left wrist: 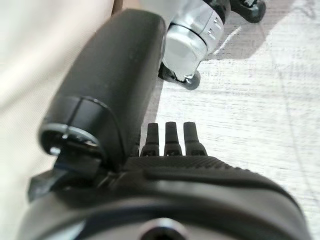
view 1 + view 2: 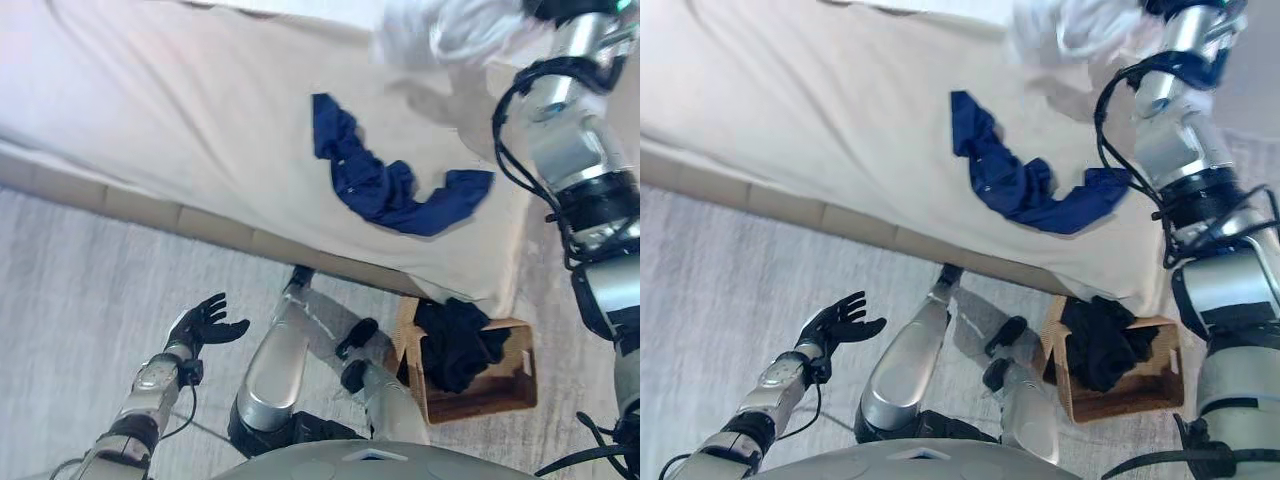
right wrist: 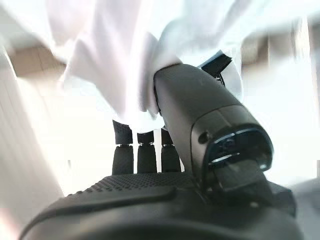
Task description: Pick up the clothes from the bed and place them into the basket
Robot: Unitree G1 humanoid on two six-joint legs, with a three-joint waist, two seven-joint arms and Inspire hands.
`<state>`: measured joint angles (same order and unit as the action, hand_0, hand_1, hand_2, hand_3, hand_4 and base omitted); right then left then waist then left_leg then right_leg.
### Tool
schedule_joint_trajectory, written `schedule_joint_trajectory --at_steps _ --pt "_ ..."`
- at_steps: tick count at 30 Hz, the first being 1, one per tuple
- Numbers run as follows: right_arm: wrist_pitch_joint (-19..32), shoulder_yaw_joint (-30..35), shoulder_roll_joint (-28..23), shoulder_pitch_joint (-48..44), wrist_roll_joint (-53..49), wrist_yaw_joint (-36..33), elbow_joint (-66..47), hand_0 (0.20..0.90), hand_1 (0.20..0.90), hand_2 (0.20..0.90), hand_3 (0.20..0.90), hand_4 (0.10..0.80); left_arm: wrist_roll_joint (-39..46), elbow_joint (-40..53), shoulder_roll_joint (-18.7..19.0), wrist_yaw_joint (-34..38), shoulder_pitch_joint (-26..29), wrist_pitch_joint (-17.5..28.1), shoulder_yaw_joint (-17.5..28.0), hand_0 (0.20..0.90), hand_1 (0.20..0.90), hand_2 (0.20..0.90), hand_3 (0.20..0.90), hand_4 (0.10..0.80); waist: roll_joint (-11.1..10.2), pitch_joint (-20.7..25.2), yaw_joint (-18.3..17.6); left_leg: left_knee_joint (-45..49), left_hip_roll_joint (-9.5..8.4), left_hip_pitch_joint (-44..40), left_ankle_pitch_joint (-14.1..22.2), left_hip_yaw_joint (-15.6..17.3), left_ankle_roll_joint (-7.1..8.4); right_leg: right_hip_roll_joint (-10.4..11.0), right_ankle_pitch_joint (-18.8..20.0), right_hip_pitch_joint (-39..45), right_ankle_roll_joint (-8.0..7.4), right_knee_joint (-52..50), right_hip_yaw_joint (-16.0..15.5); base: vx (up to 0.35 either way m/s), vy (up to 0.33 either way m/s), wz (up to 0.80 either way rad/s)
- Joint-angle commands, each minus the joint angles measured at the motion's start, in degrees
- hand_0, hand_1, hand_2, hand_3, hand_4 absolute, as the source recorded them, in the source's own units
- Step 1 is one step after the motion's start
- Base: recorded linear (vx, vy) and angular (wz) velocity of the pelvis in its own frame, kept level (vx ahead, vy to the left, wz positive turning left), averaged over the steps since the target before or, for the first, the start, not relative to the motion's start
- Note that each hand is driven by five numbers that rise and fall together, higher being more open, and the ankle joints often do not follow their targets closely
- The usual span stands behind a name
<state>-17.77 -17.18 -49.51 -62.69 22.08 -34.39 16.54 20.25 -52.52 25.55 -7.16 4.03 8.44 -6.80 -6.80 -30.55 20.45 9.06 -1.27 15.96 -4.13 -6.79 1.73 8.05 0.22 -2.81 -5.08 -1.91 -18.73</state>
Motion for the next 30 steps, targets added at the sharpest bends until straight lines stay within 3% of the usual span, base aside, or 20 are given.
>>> schedule_joint_trajectory --at_steps 1,7,16,22,30 --pt "0.36 4.62 -9.29 5.29 5.38 -5.62 -5.09 0.3 0.3 0.3 0.2 0.1 -5.89 -3.22 1.17 -0.78 -7.8 -0.9 -0.03 0.9 0.9 0.9 0.9 0.8 0.26 14.73 -5.41 -6.41 -0.8 -8.42 7.29 2.29 -4.29 -1.12 -1.14 0.26 -1.04 -2.88 2.29 0.076 -0.101 -0.37" --pt "1.3 10.48 -13.36 11.94 6.33 -3.46 -10.94 0.3 0.3 0.3 0.2 0.1 -11.28 -5.38 -0.16 -1.4 -7.06 -3.64 -0.48 0.9 0.9 0.9 0.9 0.8 1.4 22.28 -11.08 -10.41 -0.18 -15.27 7.25 5.76 -4.24 -2.42 -1.28 3.13 -1.38 -1.87 5.81 0.067 -0.056 -0.4" --pt "3.4 21.2 -17.48 24.96 1.83 -0.2 -15.22 0.3 0.3 0.3 0.2 0.1 -15.4 -6.26 -3.16 -2.47 -4.13 -5.63 -2.9 0.9 0.9 0.9 0.9 0.8 3.58 26.68 -18.36 -13.62 0.51 -20.64 7.54 9.08 -3.3 -4.17 -2.04 5.41 -0.44 -0.04 11.84 0.011 -0.06 -0.36" --pt "5.65 26.97 -11.27 37.14 -2.39 5.65 -17.12 0.3 0.3 0.3 0.2 0.1 -16.76 -6.75 -3.98 -2.99 -3.55 -6.38 -4.11 0.9 0.9 0.9 0.9 0.8 4.73 26.48 -21.37 -12.62 0.6 -22.2 8.78 11.5 -3.31 -4.22 -2.61 5.71 0.09 0.02 13.94 0.004 -0.084 -0.35" --pt "6.92 23.71 -1.24 45.52 0.01 10.54 -11.85 0.3 0.3 0.3 0.2 0.1 -18.02 -6.98 -3.72 -2.97 -4.06 -6.06 -5.83 0.9 0.9 0.9 0.9 0.8 7.46 23.55 -23.8 -9.56 -0.18 -21.7 10.31 12.44 -4.31 -3.8 -2.57 4.09 0.47 -1.38 15.64 -0.015 -0.128 -0.14"
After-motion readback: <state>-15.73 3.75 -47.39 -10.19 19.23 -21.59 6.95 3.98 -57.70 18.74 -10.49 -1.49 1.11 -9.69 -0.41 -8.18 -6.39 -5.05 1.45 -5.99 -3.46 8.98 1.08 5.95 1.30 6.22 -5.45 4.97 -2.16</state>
